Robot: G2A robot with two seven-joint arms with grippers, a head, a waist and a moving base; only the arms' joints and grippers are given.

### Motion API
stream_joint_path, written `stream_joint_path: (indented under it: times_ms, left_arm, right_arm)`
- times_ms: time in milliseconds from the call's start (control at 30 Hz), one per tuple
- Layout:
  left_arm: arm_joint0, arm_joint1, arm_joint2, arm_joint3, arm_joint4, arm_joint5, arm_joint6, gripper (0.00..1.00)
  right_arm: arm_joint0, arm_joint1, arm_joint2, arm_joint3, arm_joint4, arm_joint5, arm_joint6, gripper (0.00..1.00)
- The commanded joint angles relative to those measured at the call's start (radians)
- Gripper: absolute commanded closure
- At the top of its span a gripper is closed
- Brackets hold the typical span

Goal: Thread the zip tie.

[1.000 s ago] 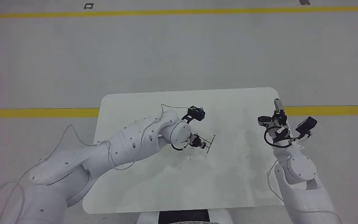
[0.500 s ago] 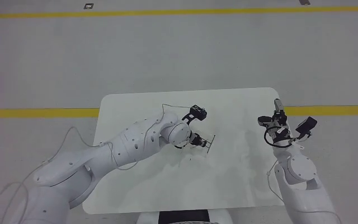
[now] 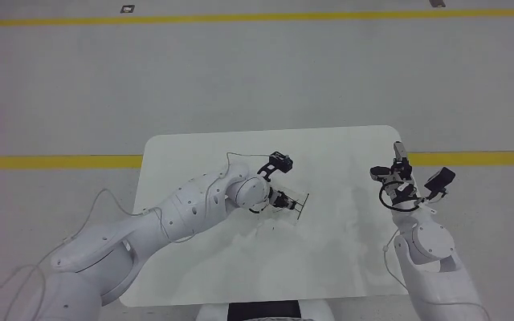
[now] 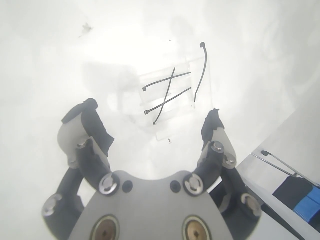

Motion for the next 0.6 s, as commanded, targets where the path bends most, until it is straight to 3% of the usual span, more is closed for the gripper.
stream_joint_path:
  times_ms: [0,100,267,567]
  left_arm:
    - [0.001,-0.003,-0.001,0.005,0.007,-0.004,-0.005,0.45]
    - [0.004,-0.008,-0.006,0.012,0.010,-0.011,-0.007,0.61]
    - [0.010,-0.015,-0.016,0.026,0.012,-0.016,-0.016,0.56]
    - [0.022,-0.019,-0.037,0.038,0.022,-0.025,-0.025,0.56]
  right_arm:
    - [0.000,0.000,0.000,0.000,0.000,0.000,0.000,0.00]
    - [0.000,0.000,0.000,0.000,0.000,0.000,0.000,0.00]
    - [0.000,0.000,0.000,0.000,0.000,0.000,0.000,0.00]
    - [0.000,0.000,0.000,0.000,0.000,0.000,0.000,0.00]
